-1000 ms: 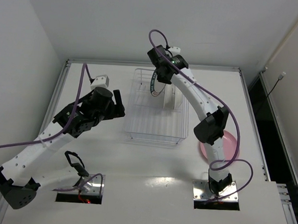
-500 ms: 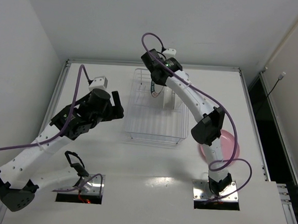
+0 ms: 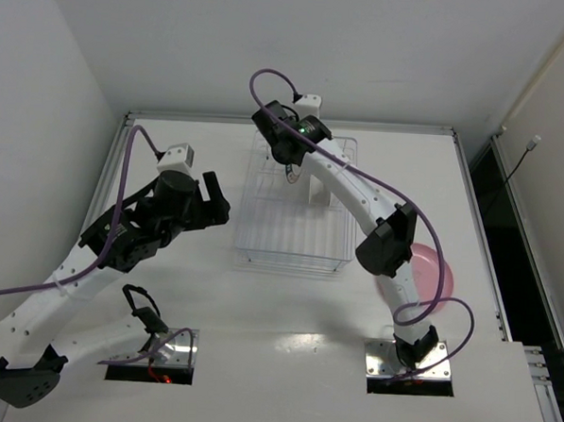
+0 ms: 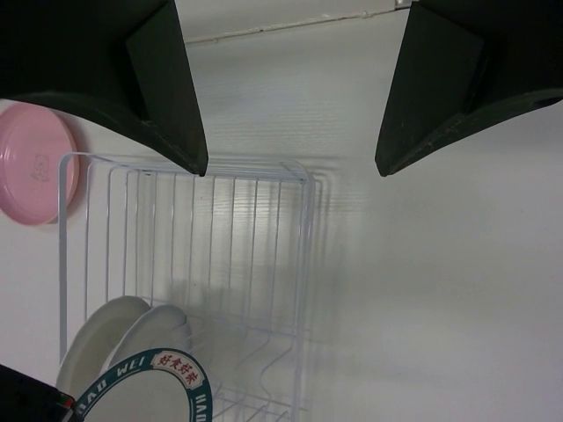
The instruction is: Load the plates into the dish rack
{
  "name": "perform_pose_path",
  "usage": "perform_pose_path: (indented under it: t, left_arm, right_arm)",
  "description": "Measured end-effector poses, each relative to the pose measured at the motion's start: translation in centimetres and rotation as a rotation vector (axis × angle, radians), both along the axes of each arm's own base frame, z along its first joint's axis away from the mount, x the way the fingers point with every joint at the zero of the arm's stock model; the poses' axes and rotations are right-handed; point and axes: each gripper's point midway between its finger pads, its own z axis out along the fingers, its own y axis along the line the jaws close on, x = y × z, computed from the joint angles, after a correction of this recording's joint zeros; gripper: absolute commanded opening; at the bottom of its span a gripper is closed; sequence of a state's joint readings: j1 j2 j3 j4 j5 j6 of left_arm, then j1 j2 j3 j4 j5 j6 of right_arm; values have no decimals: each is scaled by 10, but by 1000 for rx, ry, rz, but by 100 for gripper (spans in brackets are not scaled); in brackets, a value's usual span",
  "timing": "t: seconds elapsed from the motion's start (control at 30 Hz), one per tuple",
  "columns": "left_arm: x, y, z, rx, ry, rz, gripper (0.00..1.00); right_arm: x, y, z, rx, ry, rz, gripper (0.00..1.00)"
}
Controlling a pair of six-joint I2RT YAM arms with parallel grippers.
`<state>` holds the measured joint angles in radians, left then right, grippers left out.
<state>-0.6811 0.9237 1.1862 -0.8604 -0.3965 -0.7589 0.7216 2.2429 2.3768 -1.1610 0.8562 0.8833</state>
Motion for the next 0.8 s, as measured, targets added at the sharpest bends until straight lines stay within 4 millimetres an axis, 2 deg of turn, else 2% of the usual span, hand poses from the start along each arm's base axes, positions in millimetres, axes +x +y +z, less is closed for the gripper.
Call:
perform_pose_path:
  t: [0.47, 0.8]
  left_arm:
    - [-6, 4, -7, 12, 21, -5, 75]
    - [-7, 4, -7, 13, 22, -6, 75]
  right_arm:
    - [-10, 13, -3, -93, -43, -3, 0]
    - [-17, 10, 2, -158, -60, -8, 0]
